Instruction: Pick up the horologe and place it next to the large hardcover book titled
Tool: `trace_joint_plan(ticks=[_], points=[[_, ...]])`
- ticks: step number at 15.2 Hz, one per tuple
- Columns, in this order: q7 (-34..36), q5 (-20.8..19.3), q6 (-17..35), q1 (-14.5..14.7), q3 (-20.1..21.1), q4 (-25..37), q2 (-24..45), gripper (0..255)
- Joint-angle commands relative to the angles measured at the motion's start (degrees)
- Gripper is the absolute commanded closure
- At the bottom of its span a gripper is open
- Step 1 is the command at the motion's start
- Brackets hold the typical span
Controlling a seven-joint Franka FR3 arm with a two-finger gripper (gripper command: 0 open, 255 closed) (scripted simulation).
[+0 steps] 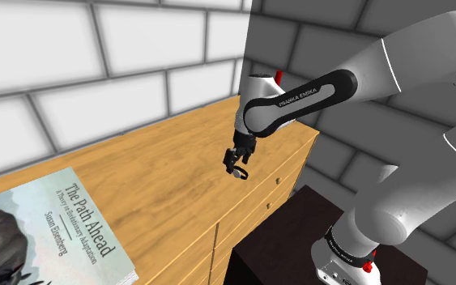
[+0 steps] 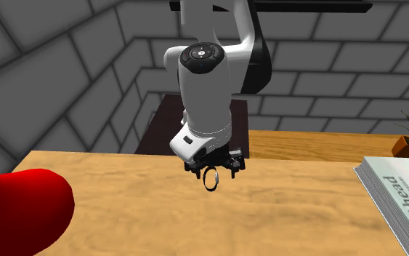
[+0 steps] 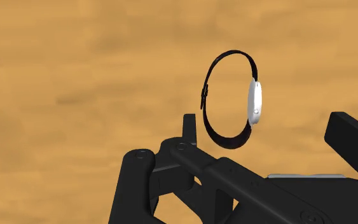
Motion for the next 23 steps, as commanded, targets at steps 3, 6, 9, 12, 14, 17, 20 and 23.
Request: trace_joint_plan(ticks=[3,6,9,12,14,17,20,23], points=[[0.0,0.0,0.03,0.0,0.0,-0.01,0.02,0],[0.0,0.0,0.03,0.0,0.0,-0.01,0.02,255],[0.0,0.0,0.03,0.0,0.0,-0.01,0.02,255],[0.0,0.0,0.04,0.0,0.0,-0.01,0.02,255],[0.0,0.0,0.05,0.0,0.0,-0.02,0.02,255],[0.29,-0.22,-2.63,-0.07,-0.11,1.07,-1.58,255],[0.56,-0.43,-5.28,-0.14,-0.23,2.27,-3.03,255],[0.83,-0.64,-7.89,-0.2,-0.35,3.59,-4.33,255]])
